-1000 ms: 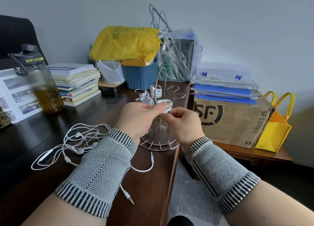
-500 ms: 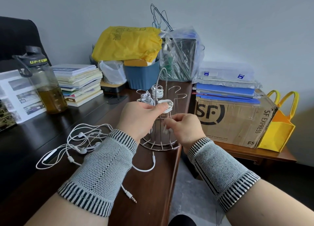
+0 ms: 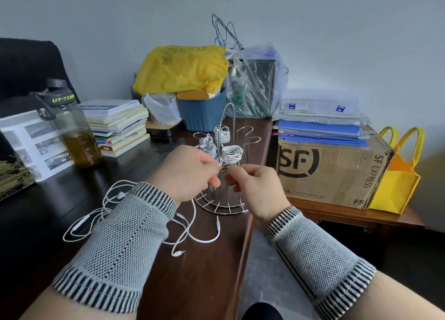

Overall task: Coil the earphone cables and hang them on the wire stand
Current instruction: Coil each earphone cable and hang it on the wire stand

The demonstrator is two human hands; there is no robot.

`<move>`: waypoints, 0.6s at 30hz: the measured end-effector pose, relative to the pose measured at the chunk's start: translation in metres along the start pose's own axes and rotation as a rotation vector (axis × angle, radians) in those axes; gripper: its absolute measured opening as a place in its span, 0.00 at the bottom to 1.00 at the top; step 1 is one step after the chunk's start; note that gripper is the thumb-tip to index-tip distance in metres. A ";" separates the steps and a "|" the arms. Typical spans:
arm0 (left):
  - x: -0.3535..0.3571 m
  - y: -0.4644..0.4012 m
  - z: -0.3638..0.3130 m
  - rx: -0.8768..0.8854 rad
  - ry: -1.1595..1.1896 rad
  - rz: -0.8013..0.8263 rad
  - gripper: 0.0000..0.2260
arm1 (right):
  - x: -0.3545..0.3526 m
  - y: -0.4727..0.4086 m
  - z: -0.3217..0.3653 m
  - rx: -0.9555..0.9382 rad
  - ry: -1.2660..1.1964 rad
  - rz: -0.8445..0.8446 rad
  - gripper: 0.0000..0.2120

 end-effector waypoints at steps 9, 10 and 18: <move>0.007 0.015 0.006 -0.053 0.348 -0.180 0.07 | 0.013 0.012 0.014 0.098 -0.242 0.159 0.10; 0.011 0.018 0.004 -0.011 0.294 -0.157 0.08 | 0.013 0.013 0.013 0.133 -0.323 0.170 0.11; 0.025 0.032 0.000 0.199 -0.169 -0.124 0.13 | 0.007 0.008 0.008 0.244 -0.542 0.182 0.07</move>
Point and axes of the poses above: each hand's wrist, its own y-axis away from the middle knuckle, its own x-axis out of the palm, z = x × y, the point moved 3 cm from there along -y, towards the middle knuckle, and after that the axes turned 5 degrees about y, right-handed, at the moved point
